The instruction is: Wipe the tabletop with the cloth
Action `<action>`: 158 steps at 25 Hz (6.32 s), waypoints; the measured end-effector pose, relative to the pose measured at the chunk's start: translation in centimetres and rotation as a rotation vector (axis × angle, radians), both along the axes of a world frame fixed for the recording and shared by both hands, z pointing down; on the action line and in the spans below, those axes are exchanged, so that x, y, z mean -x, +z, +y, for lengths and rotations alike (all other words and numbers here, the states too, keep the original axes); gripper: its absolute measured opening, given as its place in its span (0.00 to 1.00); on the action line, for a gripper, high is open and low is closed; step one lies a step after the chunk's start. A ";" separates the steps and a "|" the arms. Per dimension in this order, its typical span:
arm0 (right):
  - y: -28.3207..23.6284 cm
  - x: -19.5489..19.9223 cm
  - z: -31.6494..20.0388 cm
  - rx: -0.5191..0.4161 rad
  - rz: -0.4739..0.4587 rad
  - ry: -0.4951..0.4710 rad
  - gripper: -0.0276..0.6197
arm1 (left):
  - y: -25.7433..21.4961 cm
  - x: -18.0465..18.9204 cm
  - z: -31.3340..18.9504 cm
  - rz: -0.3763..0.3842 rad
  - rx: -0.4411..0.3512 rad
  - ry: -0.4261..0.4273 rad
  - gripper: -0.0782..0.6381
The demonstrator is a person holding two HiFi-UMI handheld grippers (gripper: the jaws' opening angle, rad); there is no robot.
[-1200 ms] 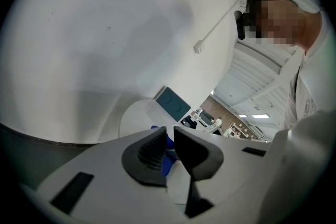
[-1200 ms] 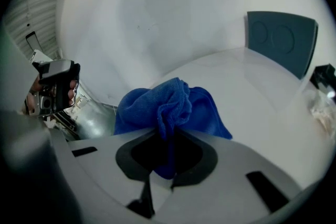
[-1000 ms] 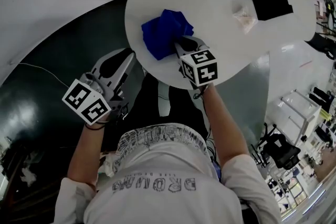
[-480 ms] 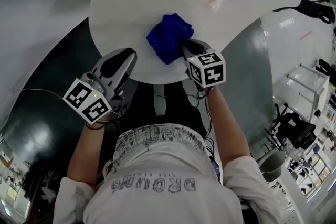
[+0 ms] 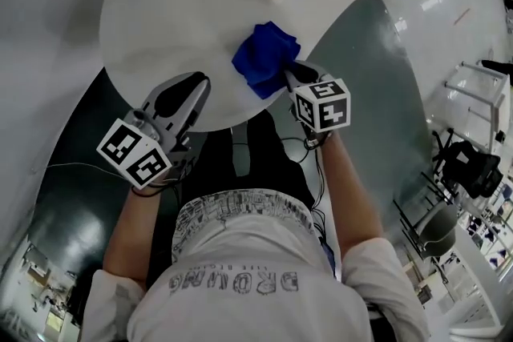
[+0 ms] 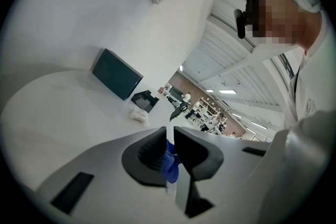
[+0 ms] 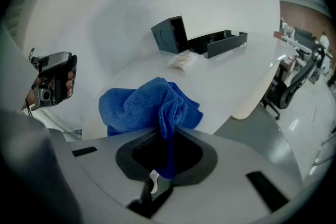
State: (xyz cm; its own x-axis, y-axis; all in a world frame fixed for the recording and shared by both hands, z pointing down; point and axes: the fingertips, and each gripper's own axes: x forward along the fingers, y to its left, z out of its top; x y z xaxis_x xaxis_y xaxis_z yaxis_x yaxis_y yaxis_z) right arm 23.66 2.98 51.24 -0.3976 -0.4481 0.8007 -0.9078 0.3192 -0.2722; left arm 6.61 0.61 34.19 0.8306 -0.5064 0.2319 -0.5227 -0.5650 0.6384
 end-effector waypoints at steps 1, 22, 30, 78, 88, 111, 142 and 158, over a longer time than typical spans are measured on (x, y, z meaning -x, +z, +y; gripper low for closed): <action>-0.2 -0.6 0.2 -0.001 -0.003 0.011 0.11 | -0.3 -0.7 0.1 0.000 -0.002 0.010 0.19; -7.7 5.8 -1.8 -0.141 -0.160 -0.056 0.11 | -0.5 4.8 1.5 0.002 -0.021 -0.113 0.19; -12.0 17.0 -2.9 -0.211 -0.221 -0.228 0.11 | -0.7 13.8 3.3 0.003 -0.026 -0.258 0.19; -1.1 27.0 2.5 0.028 -0.102 -0.469 0.11 | 0.9 21.1 5.3 -0.013 0.020 -0.342 0.19; -0.7 17.3 3.6 0.080 -0.112 -0.333 0.11 | 0.6 12.3 2.5 -0.024 0.015 -0.186 0.19; -0.5 2.3 5.2 0.075 -0.097 -0.018 0.11 | -1.2 0.0 0.5 -0.036 -0.022 0.053 0.19; -12.8 6.8 -0.9 -0.155 -0.316 -0.045 0.11 | -7.8 3.5 -0.4 0.008 -0.151 -0.064 0.19; -24.6 9.5 -3.4 -0.362 -0.402 -0.076 0.11 | -12.8 5.9 0.7 -0.001 -0.250 -0.100 0.19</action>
